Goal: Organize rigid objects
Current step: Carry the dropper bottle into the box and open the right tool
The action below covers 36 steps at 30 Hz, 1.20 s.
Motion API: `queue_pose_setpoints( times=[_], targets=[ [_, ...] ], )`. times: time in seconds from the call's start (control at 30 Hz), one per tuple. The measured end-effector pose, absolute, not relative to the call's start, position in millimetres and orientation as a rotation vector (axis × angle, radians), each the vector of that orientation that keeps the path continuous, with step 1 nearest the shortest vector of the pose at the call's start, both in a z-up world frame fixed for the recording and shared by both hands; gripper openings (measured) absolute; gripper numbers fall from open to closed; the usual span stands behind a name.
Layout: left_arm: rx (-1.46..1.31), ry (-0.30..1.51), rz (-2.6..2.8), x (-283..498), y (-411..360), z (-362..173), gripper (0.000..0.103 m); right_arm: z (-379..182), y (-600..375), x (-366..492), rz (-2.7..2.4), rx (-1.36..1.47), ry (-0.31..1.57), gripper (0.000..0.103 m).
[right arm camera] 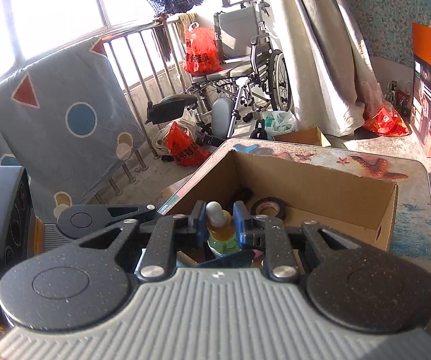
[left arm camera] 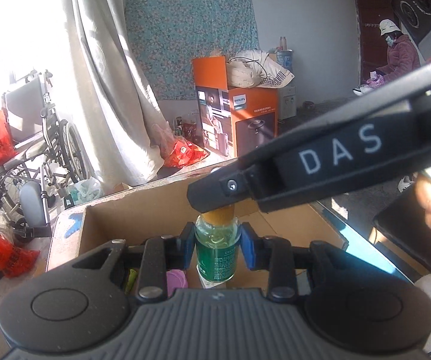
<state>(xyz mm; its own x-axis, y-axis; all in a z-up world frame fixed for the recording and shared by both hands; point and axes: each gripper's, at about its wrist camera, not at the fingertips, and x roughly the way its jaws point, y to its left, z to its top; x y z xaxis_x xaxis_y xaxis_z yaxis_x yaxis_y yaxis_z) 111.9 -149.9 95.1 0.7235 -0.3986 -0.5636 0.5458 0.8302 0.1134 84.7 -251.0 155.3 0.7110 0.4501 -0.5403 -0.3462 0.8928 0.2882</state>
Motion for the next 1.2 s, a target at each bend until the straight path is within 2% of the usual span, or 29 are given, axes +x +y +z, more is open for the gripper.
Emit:
queue_pose_setpoints(
  times=[0.17, 0.4, 0.6, 0.77, 0.83, 0.93, 1.03, 1.1, 1.2],
  targets=[
    [0.234, 0.697, -0.522, 180.7, -165.7, 87.0, 0.033, 147.1, -275.1, 157.9, 0.438, 0.206, 0.744, 0.018],
    [0.215, 0.891, -0.491, 252.8, -183.3, 42.5, 0.033, 93.3, -292.1, 238.3, 0.417, 0.244, 0.883, 0.018],
    [0.187, 0.996, -0.477, 284.5, -183.3, 14.3, 0.034, 49.0, -297.2, 272.0, 0.405, 0.265, 0.961, 0.018],
    [0.198, 1.006, -0.469, 286.1, -186.7, 11.2, 0.034, 33.7, -294.5, 282.0, 0.402, 0.233, 0.981, 0.017],
    [0.201, 1.004, -0.472, 287.5, -188.1, 10.2, 0.037, 33.1, -294.7, 284.0, 0.412, 0.230, 0.980, 0.018],
    [0.189, 0.996, -0.471, 283.8, -185.9, 15.3, 0.048, 39.2, -294.9, 282.1, 0.409, 0.228, 0.968, 0.020],
    [0.187, 0.958, -0.477, 271.7, -184.2, 27.8, 0.058, 51.5, -297.6, 273.0, 0.399, 0.238, 0.938, 0.027],
    [0.180, 0.929, -0.484, 259.7, -181.6, 38.8, 0.065, 66.5, -303.6, 260.8, 0.390, 0.260, 0.904, 0.029],
    [0.129, 0.890, -0.517, 233.8, -168.4, 63.3, 0.070, 98.4, -316.2, 230.4, 0.381, 0.308, 0.823, 0.032]
  ],
)
